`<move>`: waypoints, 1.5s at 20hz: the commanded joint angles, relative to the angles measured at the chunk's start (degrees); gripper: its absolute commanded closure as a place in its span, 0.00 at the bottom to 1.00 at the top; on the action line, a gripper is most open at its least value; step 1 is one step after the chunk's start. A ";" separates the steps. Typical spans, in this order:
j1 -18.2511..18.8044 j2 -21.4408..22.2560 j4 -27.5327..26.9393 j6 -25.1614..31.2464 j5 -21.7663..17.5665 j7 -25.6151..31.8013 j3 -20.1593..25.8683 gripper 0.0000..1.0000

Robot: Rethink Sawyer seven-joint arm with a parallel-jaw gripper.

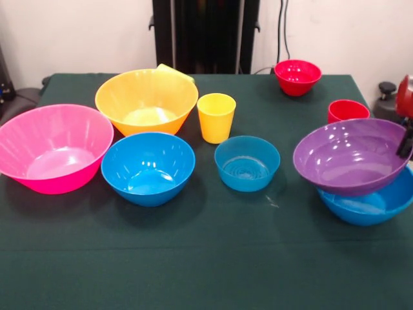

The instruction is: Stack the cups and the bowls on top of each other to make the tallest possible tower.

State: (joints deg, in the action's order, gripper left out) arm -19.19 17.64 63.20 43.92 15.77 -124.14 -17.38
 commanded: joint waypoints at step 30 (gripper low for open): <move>-4.08 -5.82 -2.18 -1.07 3.27 -15.79 0.50 0.00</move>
State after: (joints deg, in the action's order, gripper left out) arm -22.98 12.63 61.51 41.27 18.32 -128.30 -19.38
